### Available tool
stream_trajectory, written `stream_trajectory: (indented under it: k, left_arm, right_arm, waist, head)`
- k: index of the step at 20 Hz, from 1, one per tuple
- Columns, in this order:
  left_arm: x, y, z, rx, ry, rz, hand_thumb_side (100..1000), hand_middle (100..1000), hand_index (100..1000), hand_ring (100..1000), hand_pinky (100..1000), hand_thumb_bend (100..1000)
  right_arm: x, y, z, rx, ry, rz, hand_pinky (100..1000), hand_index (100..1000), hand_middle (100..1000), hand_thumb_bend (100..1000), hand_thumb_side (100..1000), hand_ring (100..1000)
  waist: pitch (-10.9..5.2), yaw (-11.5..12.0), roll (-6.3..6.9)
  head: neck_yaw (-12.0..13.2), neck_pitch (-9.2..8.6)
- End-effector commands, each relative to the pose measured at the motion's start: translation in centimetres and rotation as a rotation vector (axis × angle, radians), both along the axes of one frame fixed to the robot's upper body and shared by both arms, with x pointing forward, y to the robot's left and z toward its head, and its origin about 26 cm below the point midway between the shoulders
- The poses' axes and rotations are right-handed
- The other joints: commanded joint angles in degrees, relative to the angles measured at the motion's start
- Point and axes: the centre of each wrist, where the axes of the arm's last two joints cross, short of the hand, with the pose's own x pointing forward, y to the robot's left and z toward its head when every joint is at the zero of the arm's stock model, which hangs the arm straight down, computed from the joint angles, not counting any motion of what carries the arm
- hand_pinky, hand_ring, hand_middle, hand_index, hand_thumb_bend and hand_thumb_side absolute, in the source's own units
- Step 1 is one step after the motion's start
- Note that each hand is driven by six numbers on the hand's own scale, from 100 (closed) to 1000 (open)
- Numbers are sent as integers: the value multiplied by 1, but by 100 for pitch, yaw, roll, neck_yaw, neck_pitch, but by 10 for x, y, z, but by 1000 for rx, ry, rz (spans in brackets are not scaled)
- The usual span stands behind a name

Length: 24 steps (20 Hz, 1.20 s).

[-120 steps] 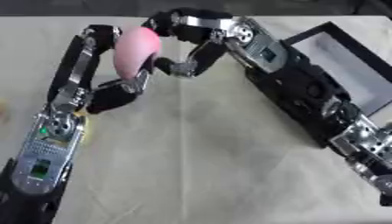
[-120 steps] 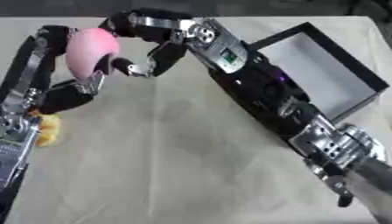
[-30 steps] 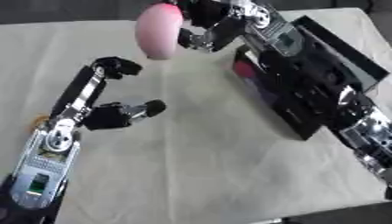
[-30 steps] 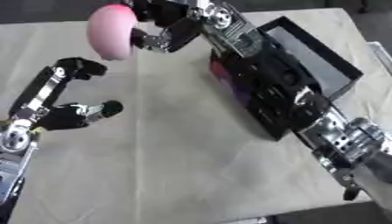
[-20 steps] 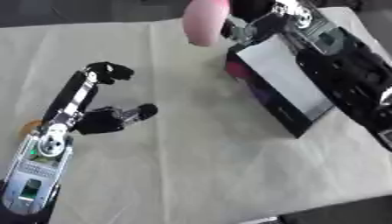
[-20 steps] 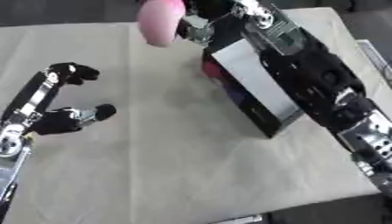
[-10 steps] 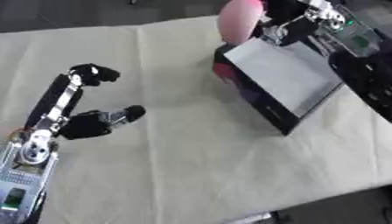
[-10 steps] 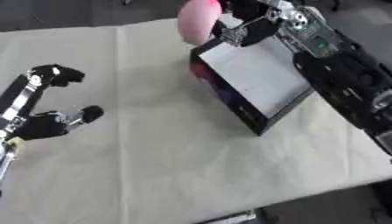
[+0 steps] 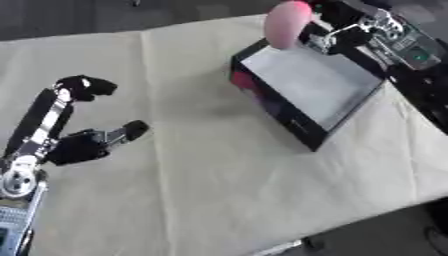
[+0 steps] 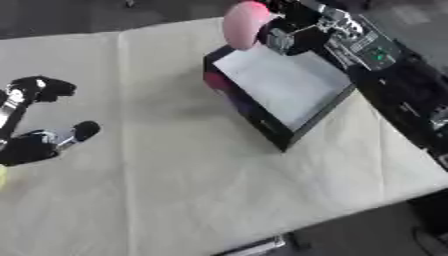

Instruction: Pick up the objects with one hand, pass them to the other hand, and then place them into the box on the other side of the table.

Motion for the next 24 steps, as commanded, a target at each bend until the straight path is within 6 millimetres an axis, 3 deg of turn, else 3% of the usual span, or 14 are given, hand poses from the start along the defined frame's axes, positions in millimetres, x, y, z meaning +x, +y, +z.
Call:
stream_trajectory:
  k: [1,9,15,19,24]
  left_arm:
    - [-1,4,10,-13,-28,4,618,645,745,763,810,774]
    - [-1,5,10,-19,-30,10,618,645,744,763,810,773]
    - [-1,5,10,-17,-28,15,619,645,745,764,812,773]
    - [-1,6,9,-18,-27,16,619,645,745,764,812,774]
    - [-1,6,9,-19,-27,21,618,645,745,764,811,778]
  right_arm:
    - [-5,-19,15,-59,-64,-51,867,597,476,100,203,678]
    - [-10,-39,4,-155,-106,-103,859,676,536,100,229,701]
    - [-13,-41,3,-332,-141,-82,900,818,710,100,300,796]
    - [-14,-42,3,-403,-157,-91,961,985,857,100,321,905]
    - [-15,-41,6,-446,-188,-108,997,1000,939,100,317,953]
  waist:
    - [-166,-2,52]
    - [-171,8,47]
    - [-189,7,42]
    - [-198,7,37]
    - [-203,9,31]
  head:
    - [-18,-14]
    - [52,-14]
    - [54,-14]
    - [63,-14]
    - [87,-14]
